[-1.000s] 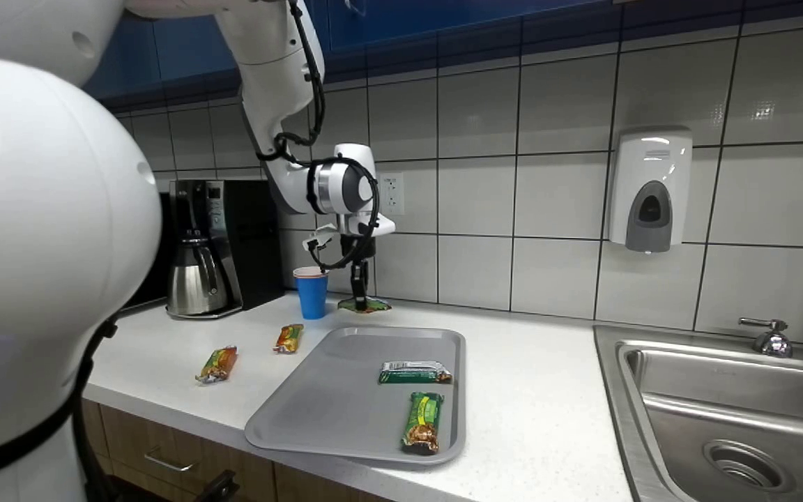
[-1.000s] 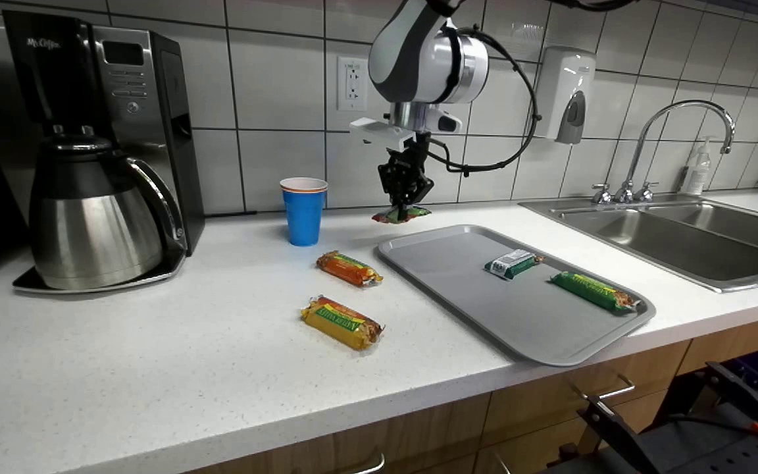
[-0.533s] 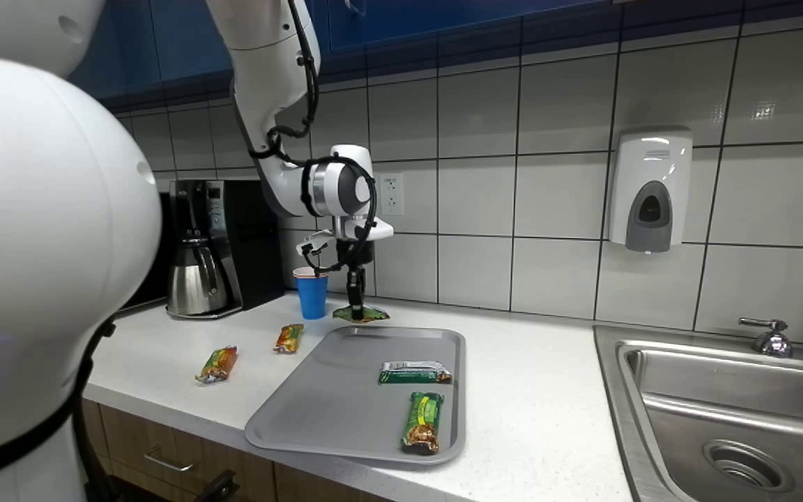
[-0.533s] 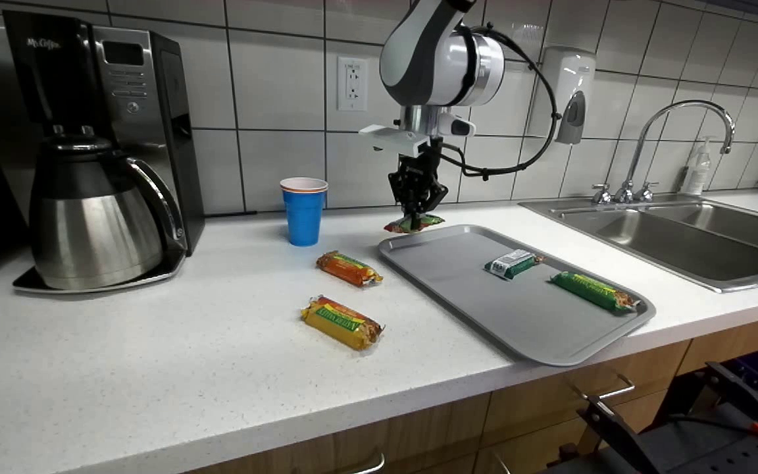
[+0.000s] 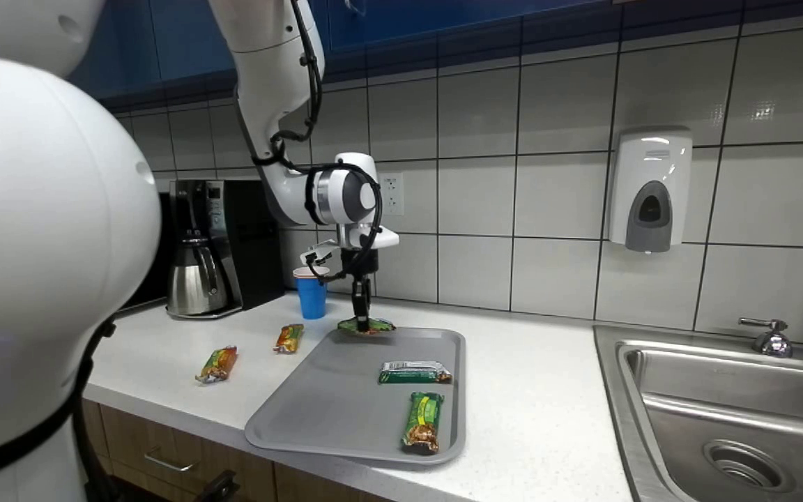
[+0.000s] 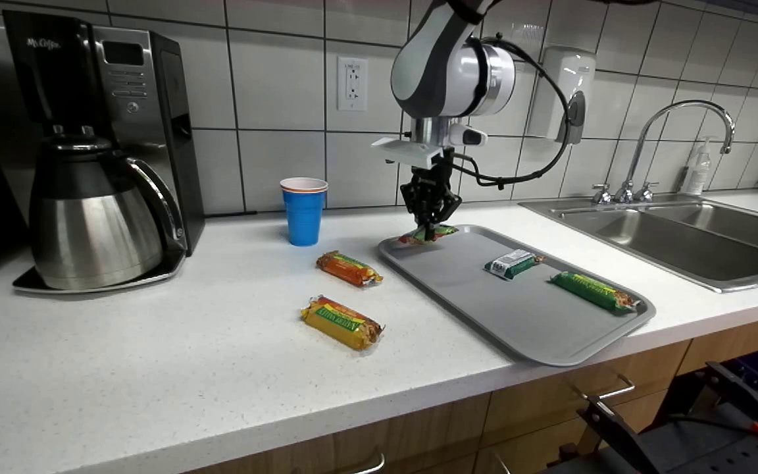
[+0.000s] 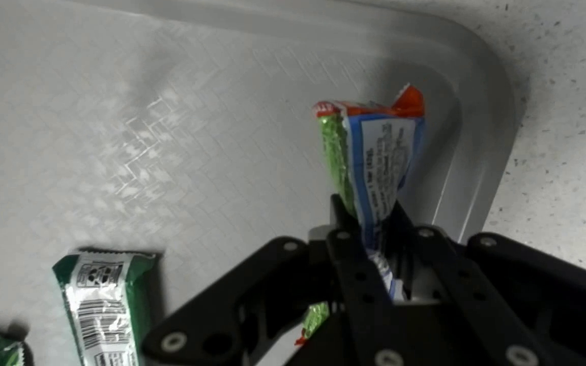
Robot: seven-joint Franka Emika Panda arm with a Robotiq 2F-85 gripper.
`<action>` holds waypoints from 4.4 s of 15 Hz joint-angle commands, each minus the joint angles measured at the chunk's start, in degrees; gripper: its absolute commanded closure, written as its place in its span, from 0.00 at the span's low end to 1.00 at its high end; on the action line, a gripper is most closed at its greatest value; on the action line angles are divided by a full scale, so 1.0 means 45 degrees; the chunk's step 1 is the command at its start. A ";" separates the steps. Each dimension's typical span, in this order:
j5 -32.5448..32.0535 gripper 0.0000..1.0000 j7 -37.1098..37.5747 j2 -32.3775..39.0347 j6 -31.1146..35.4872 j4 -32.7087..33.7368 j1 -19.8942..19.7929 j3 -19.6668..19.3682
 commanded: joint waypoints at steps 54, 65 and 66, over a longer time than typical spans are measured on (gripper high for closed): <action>-0.1645 0.00 0.0997 -0.0994 0.0742 -0.0914 0.1067 0.0537; -0.2105 0.00 -0.1686 -0.0503 0.0571 -0.0372 0.0648 0.1142; -0.2155 0.00 -0.1915 -0.0475 0.0573 -0.0356 0.0697 0.1165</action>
